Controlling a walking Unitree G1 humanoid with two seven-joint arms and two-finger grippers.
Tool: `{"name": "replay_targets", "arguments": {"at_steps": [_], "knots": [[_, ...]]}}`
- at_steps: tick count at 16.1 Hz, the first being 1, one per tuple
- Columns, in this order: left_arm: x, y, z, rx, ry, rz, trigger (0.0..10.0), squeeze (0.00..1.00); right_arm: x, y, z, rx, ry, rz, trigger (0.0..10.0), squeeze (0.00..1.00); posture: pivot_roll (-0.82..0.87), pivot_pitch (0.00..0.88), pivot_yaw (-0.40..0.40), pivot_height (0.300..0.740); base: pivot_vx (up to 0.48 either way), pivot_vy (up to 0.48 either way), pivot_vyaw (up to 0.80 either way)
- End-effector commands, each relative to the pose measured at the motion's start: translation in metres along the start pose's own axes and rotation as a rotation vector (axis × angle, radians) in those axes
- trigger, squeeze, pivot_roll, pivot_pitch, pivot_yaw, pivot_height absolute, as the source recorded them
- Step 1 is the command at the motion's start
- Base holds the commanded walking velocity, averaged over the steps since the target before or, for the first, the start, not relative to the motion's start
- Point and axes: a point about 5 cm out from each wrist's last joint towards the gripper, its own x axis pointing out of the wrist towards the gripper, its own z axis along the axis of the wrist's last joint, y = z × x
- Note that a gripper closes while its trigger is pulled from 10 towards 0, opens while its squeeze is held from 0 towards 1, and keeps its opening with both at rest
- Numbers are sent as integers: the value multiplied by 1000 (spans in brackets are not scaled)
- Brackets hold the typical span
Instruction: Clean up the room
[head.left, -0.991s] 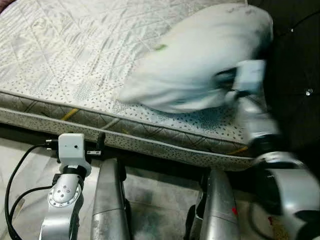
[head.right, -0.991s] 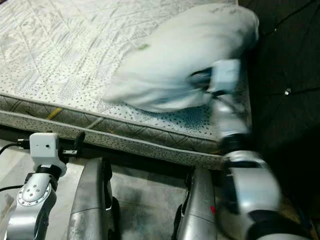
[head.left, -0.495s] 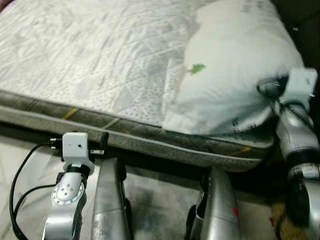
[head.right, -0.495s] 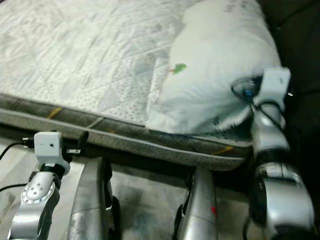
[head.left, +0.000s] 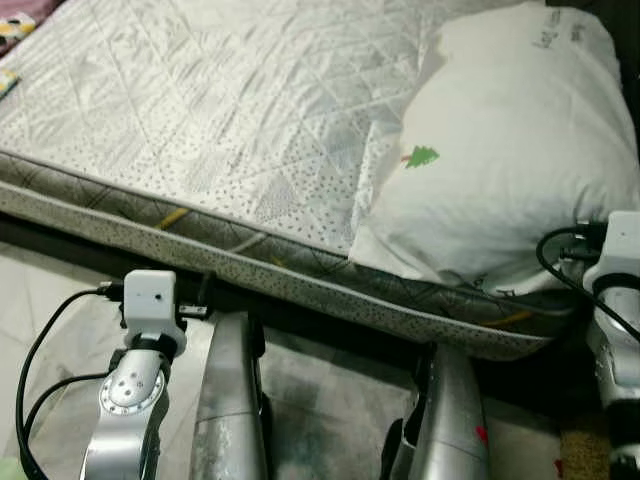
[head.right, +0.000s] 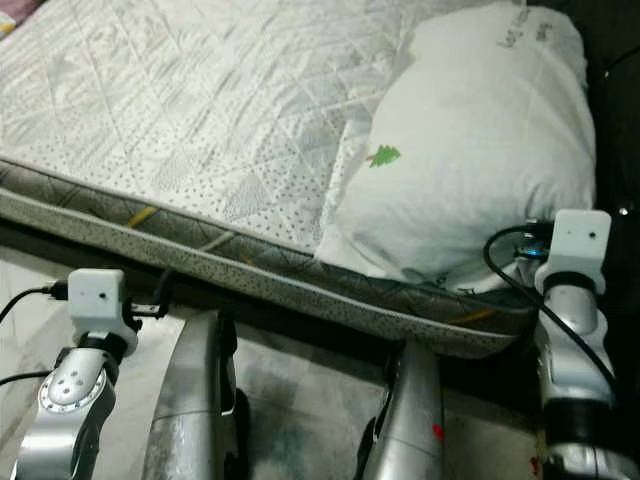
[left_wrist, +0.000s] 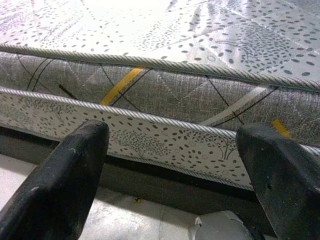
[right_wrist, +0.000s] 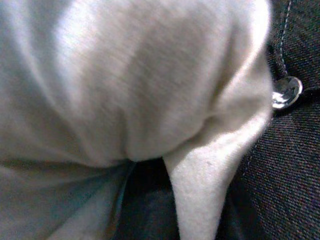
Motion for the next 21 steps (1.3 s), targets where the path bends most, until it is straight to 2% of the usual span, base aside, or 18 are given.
{"name": "replay_targets", "arguments": {"at_steps": [1,4,7,8,9,10,12,14,16,18,19,20,21], "knots": [[-2,1,-2,14,17,-4,10000,0,-15,-14,-6,4,17,-43,0,0,10,114,-6,511,0,0,0],[-4,1,-3,18,24,-5,10000,0,-32,-10,-6,3,40,-2,0,0,10,120,-8,511,0,0,0],[-6,2,-4,20,29,-2,10000,0,-34,-22,-4,-30,43,-5,0,0,6,125,-13,511,0,0,0],[-6,2,-4,19,31,-1,10000,0,-33,-33,-3,-50,55,-23,0,0,1,127,-10,511,0,0,0],[-6,1,-5,20,35,-5,10000,0,-29,-44,-3,-57,79,-49,0,0,-5,128,-7,511,0,0,0],[-4,-1,-5,20,35,-15,10000,0,-14,-52,2,-60,99,-44,0,0,-7,128,-5,511,0,0,0],[-3,-2,-4,19,33,-20,10000,0,-1,-55,8,-64,100,-30,0,0,-12,126,4,511,0,0,0],[0,-2,-2,23,28,-22,10000,0,19,-61,24,-91,78,-28,0,0,-7,122,3,511,0,0,0],[1,3,-1,28,24,-1,10000,0,38,-77,44,-77,54,-89,0,0,3,121,-7,511,0,0,0],[-3,3,-4,27,32,10,10000,0,46,-94,62,-112,-6,-182,0,0,7,123,-12,511,0,0,0],[-4,2,-5,25,34,9,10000,0,47,-94,66,-113,-21,-188,0,0,7,123,-12,511,0,0,0],[-5,0,-6,23,39,5,10000,0,47,-83,63,-114,-27,-127,0,0,-2,125,-10,511,0,0,0],[-4,-2,-6,22,41,-2,10000,0,46,-69,57,-107,-27,-62,2235,1000,-2,125,-10,511,0,0,0]]}}
